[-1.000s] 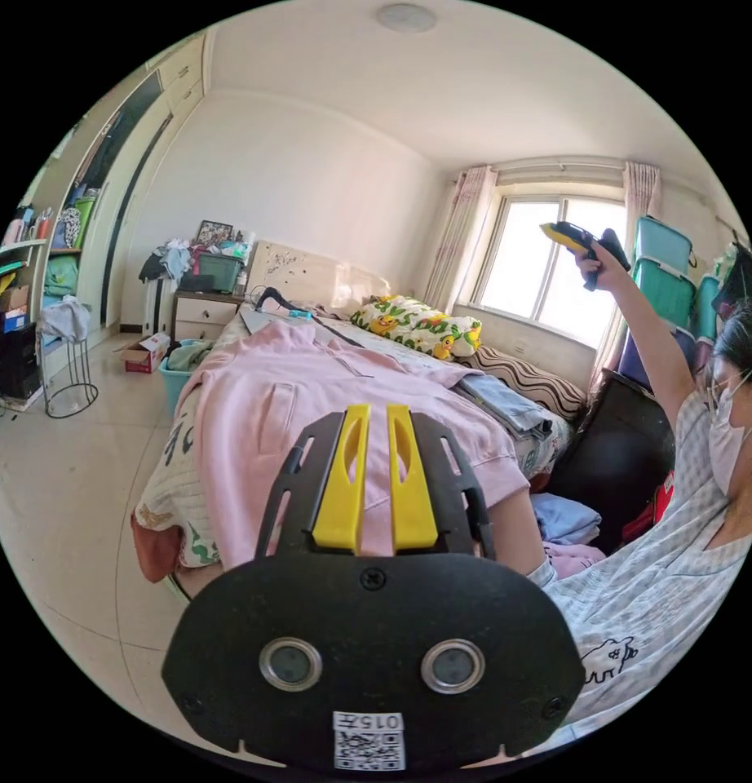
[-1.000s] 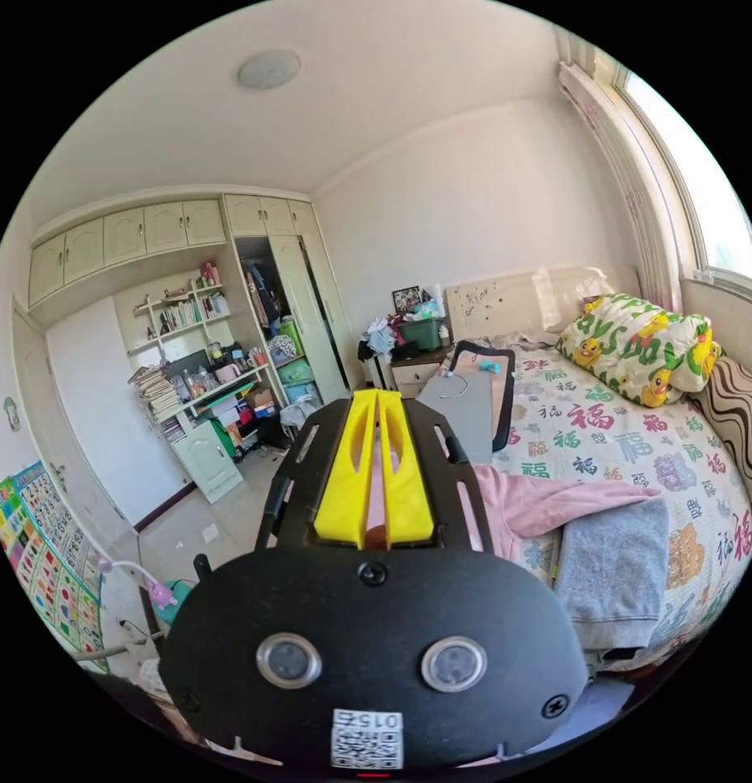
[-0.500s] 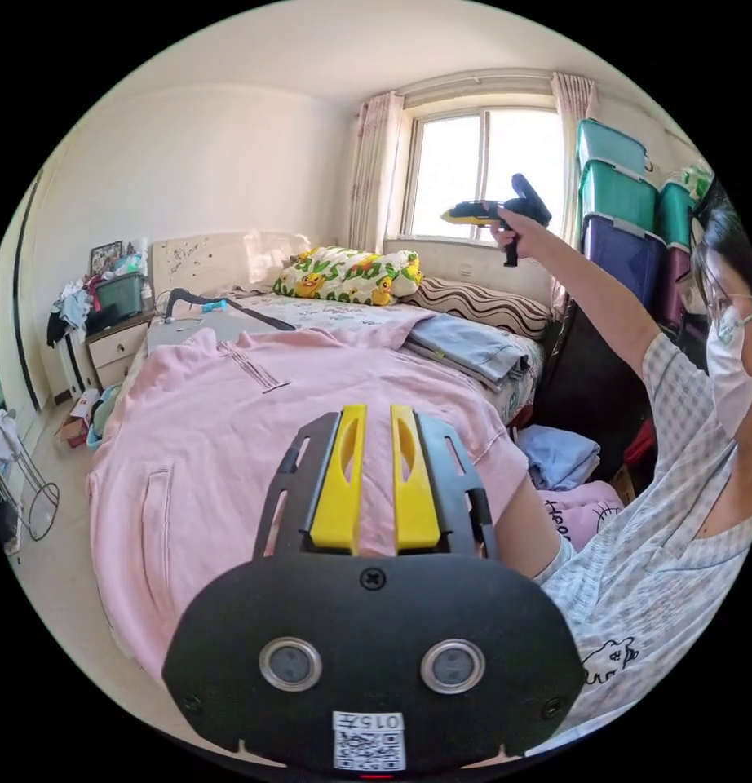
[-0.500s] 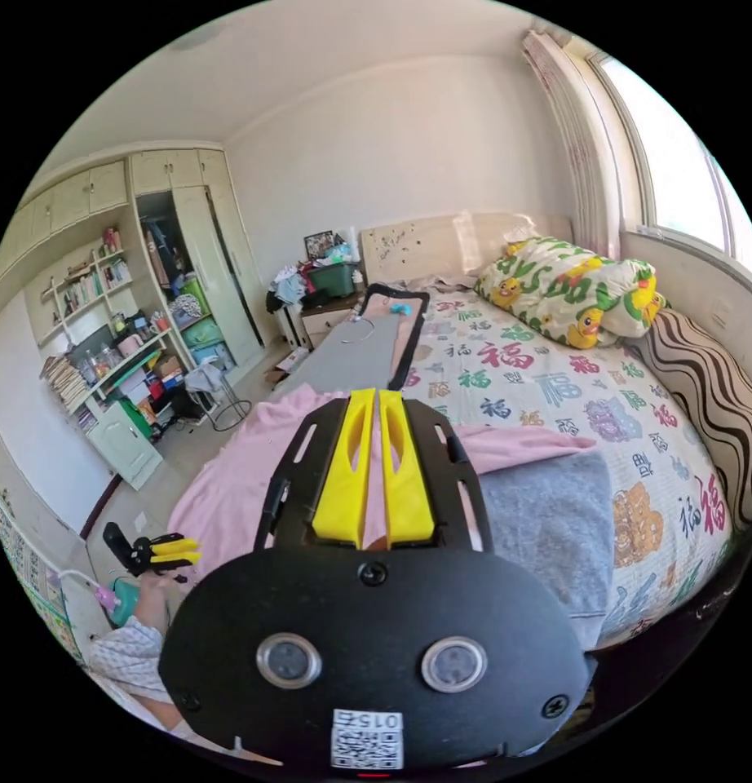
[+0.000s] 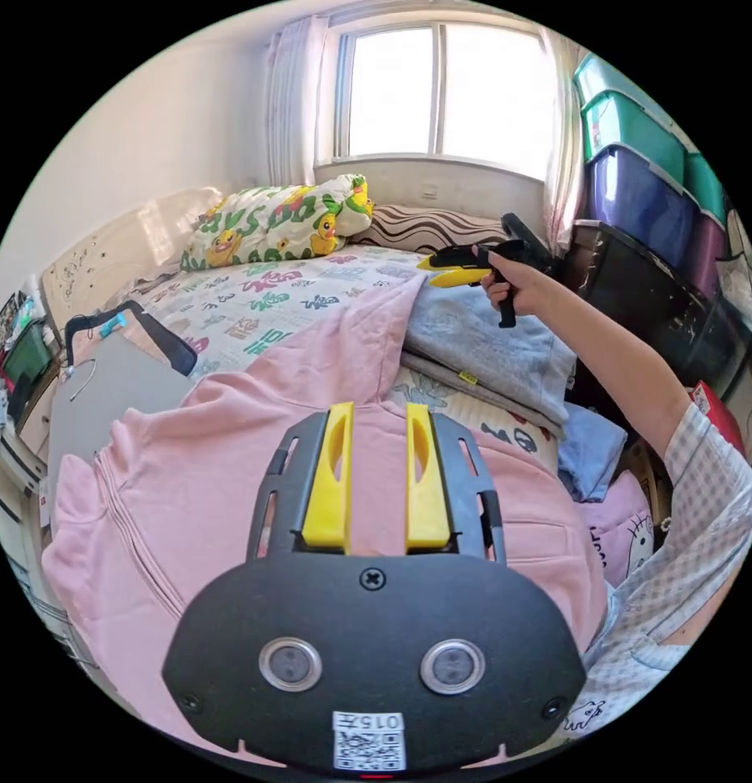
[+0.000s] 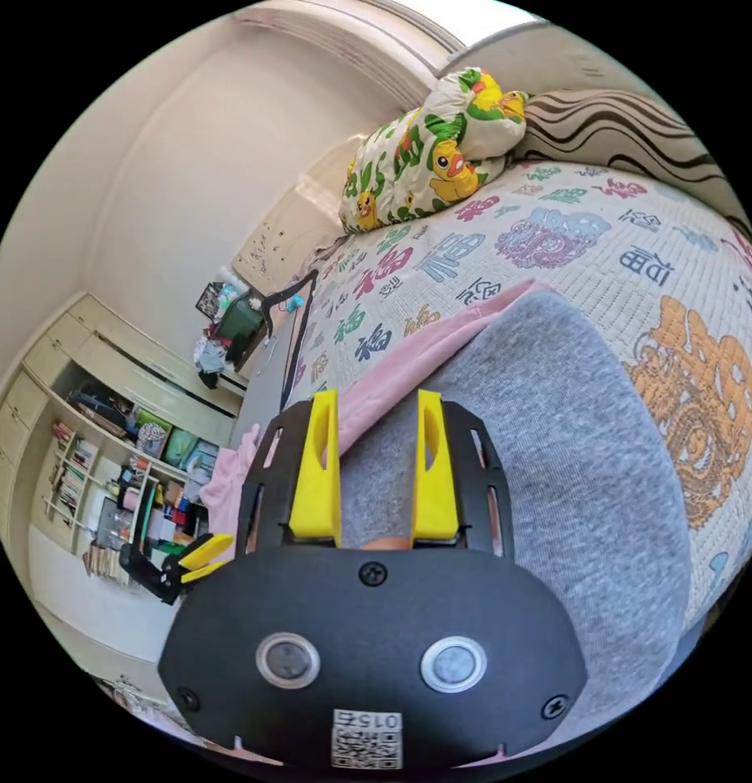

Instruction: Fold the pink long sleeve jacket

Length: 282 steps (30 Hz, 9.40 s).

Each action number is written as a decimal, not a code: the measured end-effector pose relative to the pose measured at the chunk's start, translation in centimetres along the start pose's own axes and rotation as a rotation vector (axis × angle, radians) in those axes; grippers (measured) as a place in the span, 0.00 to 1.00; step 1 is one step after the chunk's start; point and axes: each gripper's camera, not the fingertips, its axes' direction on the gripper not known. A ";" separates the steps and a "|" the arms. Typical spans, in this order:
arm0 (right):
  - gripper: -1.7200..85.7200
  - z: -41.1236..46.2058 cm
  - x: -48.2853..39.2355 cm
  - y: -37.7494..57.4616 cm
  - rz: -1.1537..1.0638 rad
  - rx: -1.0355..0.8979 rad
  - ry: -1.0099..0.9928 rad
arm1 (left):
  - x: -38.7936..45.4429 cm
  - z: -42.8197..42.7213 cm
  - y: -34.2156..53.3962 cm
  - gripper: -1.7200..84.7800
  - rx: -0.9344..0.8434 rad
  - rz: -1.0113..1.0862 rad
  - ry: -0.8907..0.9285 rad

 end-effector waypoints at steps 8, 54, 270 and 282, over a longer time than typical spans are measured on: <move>0.08 3.7 1.2 -2.8 0.056 0.100 0.140 | -1.0 13.2 -6.4 0.10 -0.288 0.077 0.020; 0.03 19.4 -2.5 41.7 -1.602 -0.072 0.176 | -4.9 -9.2 13.0 0.03 -0.047 0.144 0.033; 0.01 37.4 -45.4 20.2 -0.878 -0.133 0.591 | 25.2 -20.9 64.5 0.02 0.666 -0.576 -0.238; 0.09 30.2 -50.2 42.8 -1.342 -0.466 -0.072 | 26.6 -32.9 80.0 0.07 1.004 -0.527 -0.288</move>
